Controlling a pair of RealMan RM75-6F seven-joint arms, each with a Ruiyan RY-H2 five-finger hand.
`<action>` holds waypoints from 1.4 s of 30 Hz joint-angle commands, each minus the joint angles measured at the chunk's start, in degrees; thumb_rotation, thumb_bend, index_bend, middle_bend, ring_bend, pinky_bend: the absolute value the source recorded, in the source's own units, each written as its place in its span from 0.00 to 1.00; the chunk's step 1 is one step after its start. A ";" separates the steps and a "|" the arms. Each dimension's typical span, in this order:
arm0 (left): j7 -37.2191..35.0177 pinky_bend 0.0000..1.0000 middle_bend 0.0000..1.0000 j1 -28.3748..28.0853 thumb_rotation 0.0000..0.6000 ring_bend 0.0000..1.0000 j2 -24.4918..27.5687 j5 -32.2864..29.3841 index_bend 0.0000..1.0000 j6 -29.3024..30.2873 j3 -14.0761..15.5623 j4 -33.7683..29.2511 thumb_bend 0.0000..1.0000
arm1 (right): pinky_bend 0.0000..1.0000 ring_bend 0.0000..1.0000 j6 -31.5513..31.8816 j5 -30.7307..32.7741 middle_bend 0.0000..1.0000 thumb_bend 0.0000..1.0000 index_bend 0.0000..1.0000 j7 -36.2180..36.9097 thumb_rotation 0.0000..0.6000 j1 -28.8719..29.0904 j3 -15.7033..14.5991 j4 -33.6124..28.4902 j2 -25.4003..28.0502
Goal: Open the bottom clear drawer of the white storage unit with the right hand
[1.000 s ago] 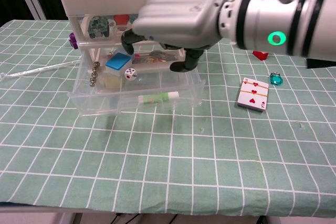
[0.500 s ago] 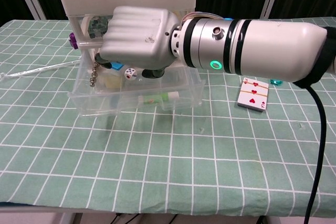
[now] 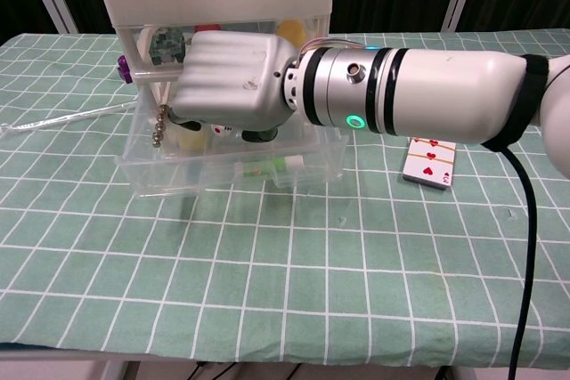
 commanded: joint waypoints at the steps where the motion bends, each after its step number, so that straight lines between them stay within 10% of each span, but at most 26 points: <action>1: -0.10 0.19 0.19 0.07 1.00 0.17 -0.11 -0.03 0.29 0.05 -0.02 0.14 0.05 | 1.00 1.00 -0.20 0.30 0.96 0.24 0.39 -0.17 1.00 0.18 0.16 0.43 -0.31; 21: -0.43 0.19 0.19 0.11 1.00 0.17 -0.13 0.18 0.29 -0.01 -0.23 0.67 0.05 | 1.00 1.00 5.74 -6.14 0.96 0.33 0.66 4.07 1.00 -0.92 -0.51 0.31 -0.45; 31: 0.48 0.19 0.19 -0.62 1.00 0.17 0.86 1.27 0.29 0.12 -0.57 -0.57 0.05 | 1.00 1.00 26.83 -14.06 0.96 0.33 0.66 13.00 1.00 -14.83 -4.49 -12.70 12.50; 42: 3.38 0.19 0.19 -1.15 1.00 0.17 1.42 2.76 0.29 0.46 -0.39 -3.61 0.05 | 1.00 1.00 28.82 -10.84 0.96 0.33 0.64 28.02 1.00 -26.07 -10.30 -1.99 13.92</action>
